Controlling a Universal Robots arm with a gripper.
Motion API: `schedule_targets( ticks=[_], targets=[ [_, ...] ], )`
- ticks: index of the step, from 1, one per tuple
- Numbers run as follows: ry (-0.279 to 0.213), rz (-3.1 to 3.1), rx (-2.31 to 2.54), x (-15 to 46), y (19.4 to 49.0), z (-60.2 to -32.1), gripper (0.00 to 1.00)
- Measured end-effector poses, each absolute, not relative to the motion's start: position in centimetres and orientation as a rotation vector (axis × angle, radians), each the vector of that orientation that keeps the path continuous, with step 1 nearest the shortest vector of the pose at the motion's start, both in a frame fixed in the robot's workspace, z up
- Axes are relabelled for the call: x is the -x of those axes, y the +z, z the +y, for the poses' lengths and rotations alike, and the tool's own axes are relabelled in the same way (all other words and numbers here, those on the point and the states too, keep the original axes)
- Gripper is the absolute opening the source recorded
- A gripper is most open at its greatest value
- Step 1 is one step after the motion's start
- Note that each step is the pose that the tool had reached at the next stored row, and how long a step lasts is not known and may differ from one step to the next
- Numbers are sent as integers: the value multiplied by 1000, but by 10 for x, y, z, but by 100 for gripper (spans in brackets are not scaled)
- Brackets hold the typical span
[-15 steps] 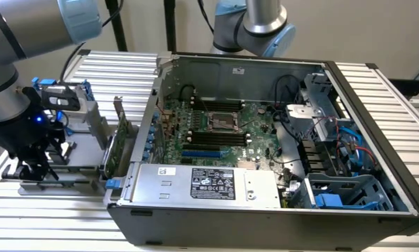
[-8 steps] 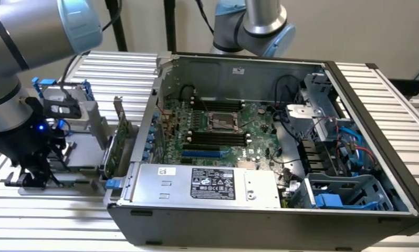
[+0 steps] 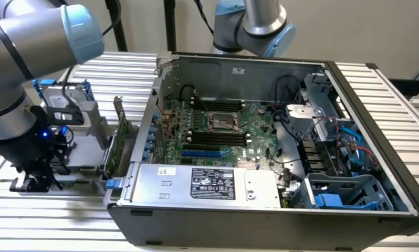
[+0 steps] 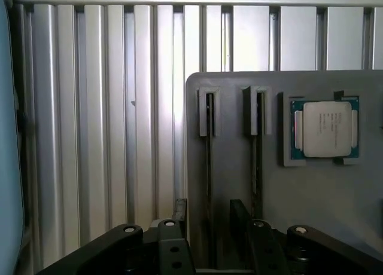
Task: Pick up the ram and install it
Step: 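Pick up the ram and move it above insertion slot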
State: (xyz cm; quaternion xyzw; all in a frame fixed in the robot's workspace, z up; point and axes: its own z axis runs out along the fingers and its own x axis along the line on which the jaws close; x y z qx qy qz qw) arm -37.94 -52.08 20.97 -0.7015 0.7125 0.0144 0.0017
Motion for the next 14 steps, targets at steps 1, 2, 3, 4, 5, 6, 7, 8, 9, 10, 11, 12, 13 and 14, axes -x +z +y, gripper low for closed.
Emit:
schedule_targets(
  ticks=[1, 2, 3, 4, 5, 6, 7, 8, 9, 10, 11, 12, 13, 14],
  targets=[
    [46, 2236, 2201, 380, 208, -521, 42],
    [46, 2236, 2201, 380, 207, -521, 42],
    [46, 2236, 2201, 380, 206, -521, 42],
    [46, 2236, 2201, 380, 206, -521, 42],
    [46, 2236, 2201, 380, 205, -521, 42],
    [46, 2236, 2201, 380, 204, -521, 42],
    [46, 2236, 2201, 380, 203, -521, 42],
    [47, 2236, 2201, 380, 202, -521, 42],
    [47, 2235, 2201, 381, 202, -521, 42],
    [48, 2235, 2200, 381, 201, -521, 42],
    [49, 2234, 2200, 381, 200, -521, 42],
    [50, 2234, 2199, 382, 200, -521, 42],
    [51, 2234, 2199, 382, 199, -521, 42],
    [52, 2233, 2198, 382, 198, -521, 42]
  ],
)
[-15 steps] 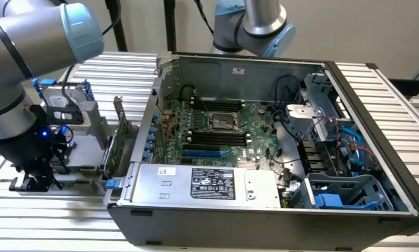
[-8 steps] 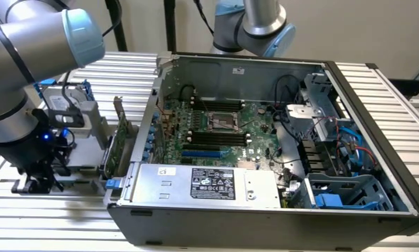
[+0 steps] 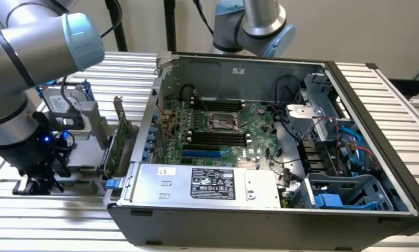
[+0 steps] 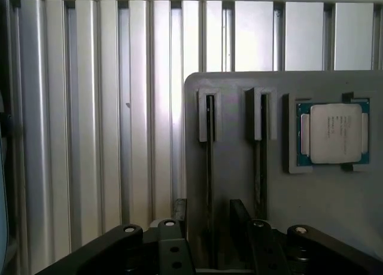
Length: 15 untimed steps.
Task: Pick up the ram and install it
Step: 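Pick up the ram and move it above insertion slot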
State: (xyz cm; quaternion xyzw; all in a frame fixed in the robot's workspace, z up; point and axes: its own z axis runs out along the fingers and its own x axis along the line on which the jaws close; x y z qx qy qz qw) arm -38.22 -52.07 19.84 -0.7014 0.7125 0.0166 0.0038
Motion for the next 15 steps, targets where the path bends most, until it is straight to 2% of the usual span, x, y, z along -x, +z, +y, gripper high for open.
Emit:
schedule_targets(
  ticks=[7, 8, 9, 15],
  targets=[
    [60, 2229, 2195, 385, 195, -520, 42],
    [60, 2229, 2195, 385, 195, -520, 40],
    [60, 2229, 2195, 385, 194, -520, 33],
    [61, 2228, 2195, 385, 194, -520, 31]
  ],
)
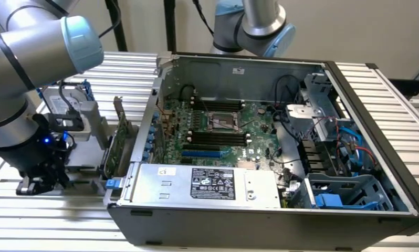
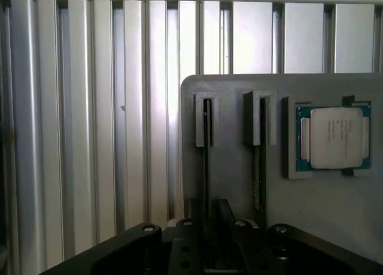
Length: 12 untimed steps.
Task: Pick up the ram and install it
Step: 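Pick up the ram and move it above insertion slot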
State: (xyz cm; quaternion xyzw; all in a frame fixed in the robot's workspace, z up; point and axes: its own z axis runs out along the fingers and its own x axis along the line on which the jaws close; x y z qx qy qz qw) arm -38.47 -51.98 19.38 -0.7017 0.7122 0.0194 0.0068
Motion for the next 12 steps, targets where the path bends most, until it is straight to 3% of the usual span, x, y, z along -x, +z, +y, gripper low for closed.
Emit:
schedule_targets(
  ticks=[1, 12],
  targets=[
    [61, 2227, 2196, 385, 194, -520, 24],
    [61, 2200, 2224, 385, 193, -518, 24]
  ],
)
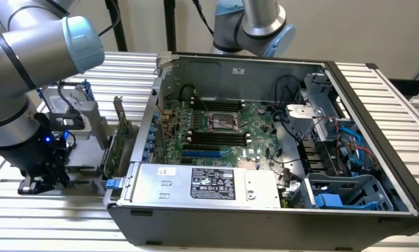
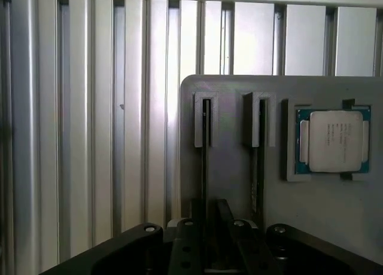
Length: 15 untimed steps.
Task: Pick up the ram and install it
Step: 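Pick up the ram and move it above insertion slot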
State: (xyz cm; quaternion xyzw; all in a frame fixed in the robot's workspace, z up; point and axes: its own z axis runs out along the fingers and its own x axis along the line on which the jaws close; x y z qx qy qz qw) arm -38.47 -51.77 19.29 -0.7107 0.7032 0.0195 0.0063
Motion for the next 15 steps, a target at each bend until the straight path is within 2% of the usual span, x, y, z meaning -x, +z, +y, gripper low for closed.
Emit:
schedule_targets(
  ticks=[4, 5, 6, 15],
  targets=[
    [61, 2195, 2230, 385, 193, -518, 24],
    [60, 2195, 2230, 385, 193, -518, 22],
    [61, 2195, 2231, 385, 193, -518, 15],
    [60, 2195, 2231, 385, 193, -518, 14]
  ],
)
